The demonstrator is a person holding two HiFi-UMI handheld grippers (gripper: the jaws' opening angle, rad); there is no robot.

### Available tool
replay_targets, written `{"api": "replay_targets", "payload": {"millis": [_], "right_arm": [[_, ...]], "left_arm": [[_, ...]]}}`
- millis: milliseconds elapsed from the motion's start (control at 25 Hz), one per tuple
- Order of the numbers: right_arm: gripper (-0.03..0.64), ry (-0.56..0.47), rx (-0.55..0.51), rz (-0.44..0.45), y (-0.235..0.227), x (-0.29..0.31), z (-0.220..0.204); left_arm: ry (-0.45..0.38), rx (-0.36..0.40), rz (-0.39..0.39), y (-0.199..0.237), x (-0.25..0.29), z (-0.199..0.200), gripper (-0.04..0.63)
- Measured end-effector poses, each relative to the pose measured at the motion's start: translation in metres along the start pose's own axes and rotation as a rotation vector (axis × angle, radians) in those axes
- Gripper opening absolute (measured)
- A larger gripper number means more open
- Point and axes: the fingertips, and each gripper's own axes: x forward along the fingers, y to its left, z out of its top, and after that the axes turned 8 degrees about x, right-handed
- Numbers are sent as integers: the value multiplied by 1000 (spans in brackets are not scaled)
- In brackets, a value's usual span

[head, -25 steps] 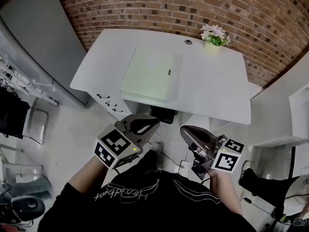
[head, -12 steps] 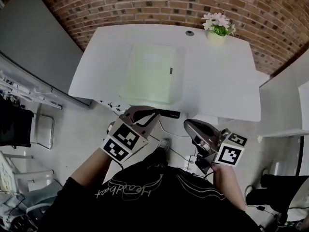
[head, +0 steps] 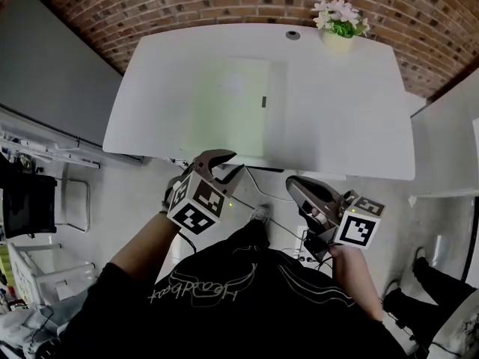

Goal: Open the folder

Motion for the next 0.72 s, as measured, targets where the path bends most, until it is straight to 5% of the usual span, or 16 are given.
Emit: {"api": "replay_targets", "payload": {"millis": [400,720], "right_arm": [[3,19,51,-35,-28,4,-8],[3,30,79,-44,-39,8,-12]], "left_arm": [[211,319,19,16,46,-38,103],[289,472,-5,17,62,-54,103]]}}
